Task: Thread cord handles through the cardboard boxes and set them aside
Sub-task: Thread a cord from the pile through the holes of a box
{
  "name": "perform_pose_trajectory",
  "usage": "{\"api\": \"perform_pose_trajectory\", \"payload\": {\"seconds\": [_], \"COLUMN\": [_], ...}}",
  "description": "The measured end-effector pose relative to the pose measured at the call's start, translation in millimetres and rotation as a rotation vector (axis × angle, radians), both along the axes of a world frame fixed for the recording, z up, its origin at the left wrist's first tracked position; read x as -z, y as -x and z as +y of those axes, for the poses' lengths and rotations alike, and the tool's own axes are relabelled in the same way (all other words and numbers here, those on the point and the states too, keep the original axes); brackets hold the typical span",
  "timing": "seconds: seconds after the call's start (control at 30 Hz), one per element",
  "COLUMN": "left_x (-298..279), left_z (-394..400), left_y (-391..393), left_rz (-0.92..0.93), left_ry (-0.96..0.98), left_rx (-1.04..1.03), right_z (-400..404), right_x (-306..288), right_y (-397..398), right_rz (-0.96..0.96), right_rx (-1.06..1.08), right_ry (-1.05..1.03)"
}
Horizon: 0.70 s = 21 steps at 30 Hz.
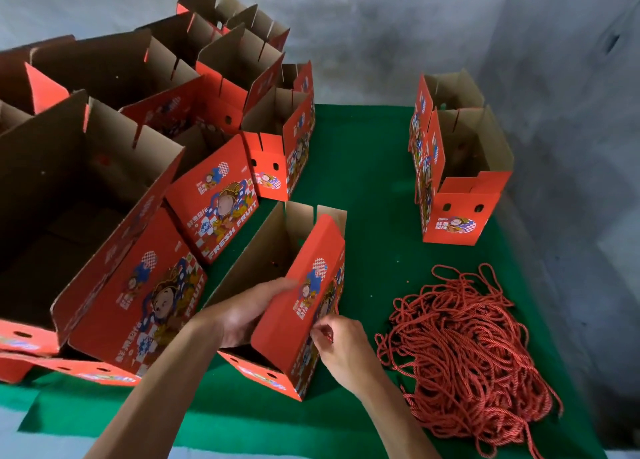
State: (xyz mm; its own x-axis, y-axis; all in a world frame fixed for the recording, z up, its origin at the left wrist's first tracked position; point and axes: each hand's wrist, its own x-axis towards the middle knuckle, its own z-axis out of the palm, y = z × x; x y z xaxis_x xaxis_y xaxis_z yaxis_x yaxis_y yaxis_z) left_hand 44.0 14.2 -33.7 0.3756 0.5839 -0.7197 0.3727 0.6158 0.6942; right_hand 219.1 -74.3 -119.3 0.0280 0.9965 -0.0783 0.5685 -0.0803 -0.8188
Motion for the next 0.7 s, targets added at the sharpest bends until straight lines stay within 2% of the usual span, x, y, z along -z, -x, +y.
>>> {"api": "perform_pose_trajectory", "payload": {"seconds": [0.07, 0.13, 0.27, 0.3, 0.5, 0.6, 0.63, 0.7], "left_x": [1.4, 0.2, 3.5, 6.7, 18.0, 23.5, 23.9, 24.0], "left_z": [0.1, -0.1, -3.6, -4.1, 2.8, 5.3, 5.3, 6.8], "left_y": [-8.3, -15.8, -27.4, -29.2, -29.5, -35.2, -38.5, -46.7], "left_rz": [-0.030, 0.046, 0.437, 0.478, 0.471, 0.543, 0.562, 0.576], "left_ry": [0.025, -0.012, -0.436, -0.508, -0.570, -0.571, -0.580, -0.603], "left_rx": [0.014, 0.048, 0.470, 0.522, 0.666, 0.637, 0.612, 0.589], "right_z": [-0.1, -1.5, -1.6, -1.9, -15.6, -20.3, -20.7, -20.7], "right_x": [0.0, 1.7, 5.4, 6.5, 14.2, 16.9, 13.3, 13.0], "right_y": [-1.1, -2.3, 3.1, 3.8, -2.1, 0.9, 5.5, 16.2], "right_rz": [0.056, 0.154, 0.238, 0.228, 0.246, 0.243, 0.248, 0.207], "right_rx": [0.056, 0.126, 0.149, 0.142, -0.080, -0.203, -0.198, -0.148], "right_ry": [0.007, 0.027, 0.066, 0.070, 0.144, 0.219, 0.212, 0.067]}}
